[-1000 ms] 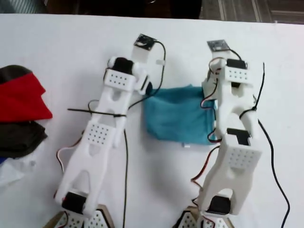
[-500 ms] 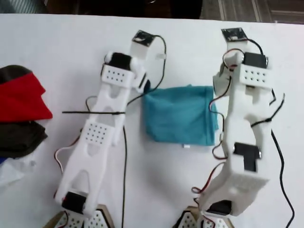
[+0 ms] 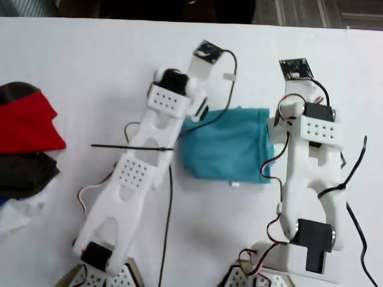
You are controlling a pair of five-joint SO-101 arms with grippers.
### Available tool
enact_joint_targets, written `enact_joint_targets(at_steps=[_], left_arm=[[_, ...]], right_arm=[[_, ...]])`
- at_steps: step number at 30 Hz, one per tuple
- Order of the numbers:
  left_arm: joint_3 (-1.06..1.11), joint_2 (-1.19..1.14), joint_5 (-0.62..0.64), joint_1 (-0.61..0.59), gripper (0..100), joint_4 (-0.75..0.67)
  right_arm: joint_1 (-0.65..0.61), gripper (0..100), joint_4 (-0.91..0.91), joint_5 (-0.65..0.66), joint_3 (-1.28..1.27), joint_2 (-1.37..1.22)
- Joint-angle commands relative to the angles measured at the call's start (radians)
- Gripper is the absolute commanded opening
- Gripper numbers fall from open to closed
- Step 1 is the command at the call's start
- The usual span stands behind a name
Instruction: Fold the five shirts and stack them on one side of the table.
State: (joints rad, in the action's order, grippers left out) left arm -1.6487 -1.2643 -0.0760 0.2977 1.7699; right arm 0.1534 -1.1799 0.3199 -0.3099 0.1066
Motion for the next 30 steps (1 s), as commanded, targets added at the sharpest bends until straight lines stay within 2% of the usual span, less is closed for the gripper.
enact_joint_targets(at_steps=[1,4,11,16,22,30], left_arm=[[0.012,0.129,0.011,0.006,18,0.025],[0.156,0.224,0.015,0.008,18,0.023],[0.651,0.529,0.097,0.025,18,0.018],[0.897,0.683,0.101,0.094,18,-0.014],[1.234,0.776,0.103,0.161,18,-0.259],[1.615,0.879,0.098,0.100,18,-0.520]], right_arm=[[0.045,2.5,0.005,-0.020,0.051,-0.010],[0.065,2.5,-0.019,-0.021,0.078,-0.033],[0.059,2.5,-0.022,-0.023,0.089,-0.048],[0.059,2.5,-0.019,-0.025,0.091,-0.048],[0.067,2.5,-0.022,-0.025,0.091,-0.048],[0.120,2.5,-0.024,-0.017,0.086,-0.050]])
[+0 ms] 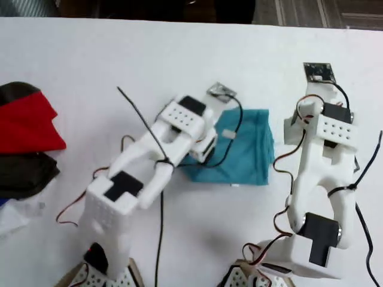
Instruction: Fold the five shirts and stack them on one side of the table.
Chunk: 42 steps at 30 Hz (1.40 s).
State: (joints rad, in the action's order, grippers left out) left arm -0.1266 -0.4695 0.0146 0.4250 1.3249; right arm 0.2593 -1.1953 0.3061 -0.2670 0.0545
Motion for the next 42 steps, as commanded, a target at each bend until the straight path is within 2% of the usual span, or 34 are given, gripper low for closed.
enact_joint_targets(at_steps=[1,6,13,20,25,28,36,42], left_arm=[[0.131,0.092,0.006,-0.029,18,-0.100],[0.251,0.140,0.005,-0.029,18,-0.236],[0.216,0.258,0.005,-0.031,18,-0.230],[0.217,0.308,0.003,-0.083,18,-0.180],[0.214,0.307,0.003,-0.141,18,-0.186],[0.219,0.307,-0.020,-0.166,18,-0.198],[0.217,0.305,-0.054,-0.239,18,-0.221],[0.226,0.295,-0.055,-0.242,18,-0.226]], right_arm=[[0.010,2.6,-0.008,-0.003,0.041,0.002],[-0.010,6.7,-0.002,-0.008,0.041,0.001],[-0.099,7.4,0.059,-0.044,0.115,-0.073],[-0.170,13.8,-0.226,-0.081,0.608,-0.426],[-0.225,14.3,-0.463,-0.081,0.924,-0.645],[-0.245,14.4,-0.526,-0.080,1.057,-0.720],[-0.243,14.2,-0.545,-0.072,1.137,-0.835],[-0.240,13.5,-0.538,-0.071,1.148,-0.898]])
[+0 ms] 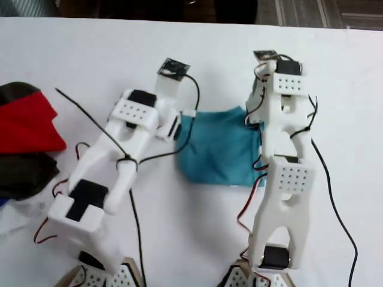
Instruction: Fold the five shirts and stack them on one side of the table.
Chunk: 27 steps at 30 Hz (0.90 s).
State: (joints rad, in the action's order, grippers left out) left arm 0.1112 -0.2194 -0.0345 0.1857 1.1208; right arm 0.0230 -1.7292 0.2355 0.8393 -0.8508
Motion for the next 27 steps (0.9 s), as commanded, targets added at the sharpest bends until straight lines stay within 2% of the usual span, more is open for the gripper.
enact_joint_targets(at_steps=[1,5,10,13,23,27], left_arm=[[-0.001,0.032,-0.006,0.000,18,-0.035],[0.053,-0.058,-0.006,0.015,18,-0.124],[0.053,-0.160,-0.006,0.012,18,-0.180],[0.022,-0.170,-0.040,0.012,18,-0.160],[0.022,-0.172,-0.038,0.012,18,-0.164],[0.022,-0.172,-0.038,0.012,18,-0.164]], right_arm=[[-0.004,12.1,0.004,0.000,0.049,0.007],[-0.002,1.2,0.007,0.000,0.137,-0.002],[-0.004,2.0,0.002,0.003,0.183,0.005],[-0.004,2.0,0.001,0.028,0.190,0.008],[-0.018,2.0,-0.001,0.097,0.313,0.005],[-0.035,6.0,-0.031,0.087,0.322,0.007]])
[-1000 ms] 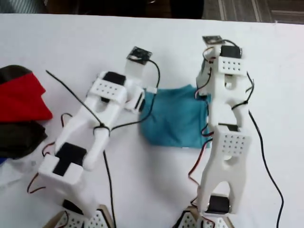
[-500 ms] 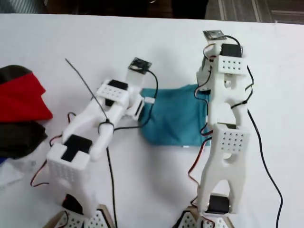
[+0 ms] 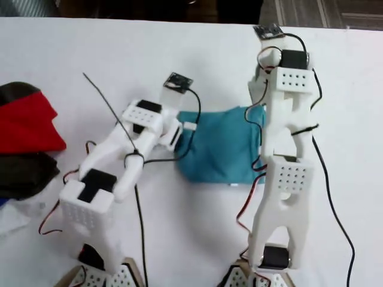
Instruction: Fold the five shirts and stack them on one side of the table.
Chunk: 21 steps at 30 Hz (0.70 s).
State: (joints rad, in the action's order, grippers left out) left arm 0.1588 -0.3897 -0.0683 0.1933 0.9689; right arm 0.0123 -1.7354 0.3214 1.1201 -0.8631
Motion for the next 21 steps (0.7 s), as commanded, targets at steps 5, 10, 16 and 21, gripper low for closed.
enact_joint_targets(at_steps=[5,10,16,21], left_arm=[[-0.025,-0.002,-0.005,0.005,18,-0.014],[-0.025,-0.002,-0.005,0.005,18,-0.014],[-0.025,-0.002,-0.005,0.005,18,-0.014],[-0.025,-0.002,-0.005,0.005,18,-0.014]], right_arm=[[-0.065,19.9,-0.025,-0.066,0.031,0.008],[-0.061,16.3,-0.024,-0.068,-0.003,-0.024],[0.001,16.1,-0.022,-0.066,0.005,-0.117],[0.004,15.9,-0.019,-0.021,0.006,-0.160]])
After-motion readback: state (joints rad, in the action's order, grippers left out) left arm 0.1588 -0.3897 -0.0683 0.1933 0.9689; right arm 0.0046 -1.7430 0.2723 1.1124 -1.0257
